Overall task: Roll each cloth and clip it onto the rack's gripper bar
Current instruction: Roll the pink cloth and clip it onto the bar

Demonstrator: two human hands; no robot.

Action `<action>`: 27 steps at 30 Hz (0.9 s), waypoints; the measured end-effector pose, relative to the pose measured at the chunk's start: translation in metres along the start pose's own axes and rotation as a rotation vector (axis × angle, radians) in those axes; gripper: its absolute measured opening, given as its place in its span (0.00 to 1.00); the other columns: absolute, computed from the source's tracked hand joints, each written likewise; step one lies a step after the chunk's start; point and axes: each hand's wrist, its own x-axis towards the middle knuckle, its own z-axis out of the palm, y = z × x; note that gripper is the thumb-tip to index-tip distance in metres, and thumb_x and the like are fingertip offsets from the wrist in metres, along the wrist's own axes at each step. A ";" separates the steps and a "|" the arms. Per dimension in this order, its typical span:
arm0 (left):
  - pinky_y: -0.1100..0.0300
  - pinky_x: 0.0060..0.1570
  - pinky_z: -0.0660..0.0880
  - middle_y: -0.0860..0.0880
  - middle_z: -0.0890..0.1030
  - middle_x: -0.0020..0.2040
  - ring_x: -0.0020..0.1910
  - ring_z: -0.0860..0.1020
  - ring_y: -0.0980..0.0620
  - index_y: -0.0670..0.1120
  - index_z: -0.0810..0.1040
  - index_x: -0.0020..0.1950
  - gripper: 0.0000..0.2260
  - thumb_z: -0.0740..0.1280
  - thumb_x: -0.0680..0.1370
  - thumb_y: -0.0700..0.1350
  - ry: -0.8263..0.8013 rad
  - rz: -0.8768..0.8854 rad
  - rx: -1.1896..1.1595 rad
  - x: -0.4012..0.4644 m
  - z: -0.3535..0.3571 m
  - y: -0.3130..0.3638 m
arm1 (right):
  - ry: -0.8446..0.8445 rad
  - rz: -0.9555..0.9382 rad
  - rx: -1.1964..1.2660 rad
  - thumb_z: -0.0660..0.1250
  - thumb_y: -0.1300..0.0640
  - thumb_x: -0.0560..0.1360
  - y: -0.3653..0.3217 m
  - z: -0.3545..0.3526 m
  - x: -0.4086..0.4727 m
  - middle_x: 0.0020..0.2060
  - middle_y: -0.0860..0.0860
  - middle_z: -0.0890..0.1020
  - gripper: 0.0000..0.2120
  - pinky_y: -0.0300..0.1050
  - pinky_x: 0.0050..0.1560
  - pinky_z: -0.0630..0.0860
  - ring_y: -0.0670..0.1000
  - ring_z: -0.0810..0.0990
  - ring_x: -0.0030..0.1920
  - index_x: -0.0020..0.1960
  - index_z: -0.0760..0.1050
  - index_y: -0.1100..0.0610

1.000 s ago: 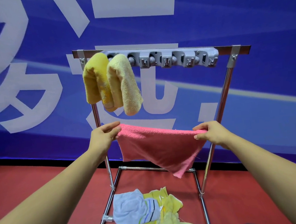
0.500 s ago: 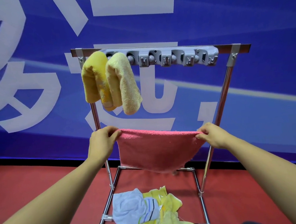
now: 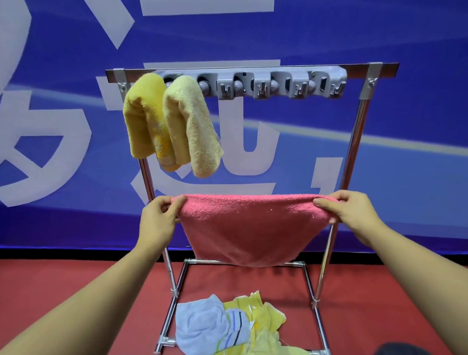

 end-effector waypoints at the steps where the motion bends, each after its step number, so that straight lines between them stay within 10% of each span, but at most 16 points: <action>1: 0.58 0.44 0.84 0.39 0.84 0.44 0.44 0.84 0.48 0.40 0.82 0.47 0.12 0.72 0.79 0.49 0.022 -0.019 -0.066 0.000 0.000 0.000 | -0.004 0.017 0.103 0.79 0.60 0.69 0.002 0.001 -0.001 0.32 0.54 0.82 0.10 0.37 0.33 0.80 0.48 0.80 0.30 0.42 0.81 0.65; 10: 0.63 0.48 0.83 0.46 0.86 0.45 0.44 0.85 0.53 0.43 0.84 0.51 0.05 0.71 0.80 0.43 0.060 -0.083 -0.149 0.001 -0.001 -0.033 | -0.095 0.194 0.583 0.71 0.64 0.74 0.039 0.013 -0.005 0.44 0.56 0.86 0.08 0.38 0.47 0.83 0.50 0.85 0.46 0.52 0.80 0.67; 21: 0.66 0.36 0.78 0.58 0.85 0.36 0.38 0.79 0.58 0.47 0.86 0.46 0.04 0.72 0.79 0.44 0.102 -0.181 -0.042 -0.013 0.028 -0.110 | 0.137 0.202 0.266 0.73 0.65 0.75 0.114 0.048 -0.009 0.40 0.52 0.85 0.06 0.33 0.39 0.79 0.43 0.82 0.37 0.52 0.83 0.61; 27: 0.49 0.50 0.82 0.54 0.85 0.33 0.34 0.80 0.58 0.45 0.87 0.45 0.07 0.75 0.76 0.48 0.124 -0.349 -0.053 -0.012 0.040 -0.138 | 0.133 0.325 0.306 0.74 0.64 0.74 0.128 0.054 -0.006 0.38 0.49 0.85 0.05 0.33 0.33 0.79 0.40 0.82 0.33 0.50 0.84 0.60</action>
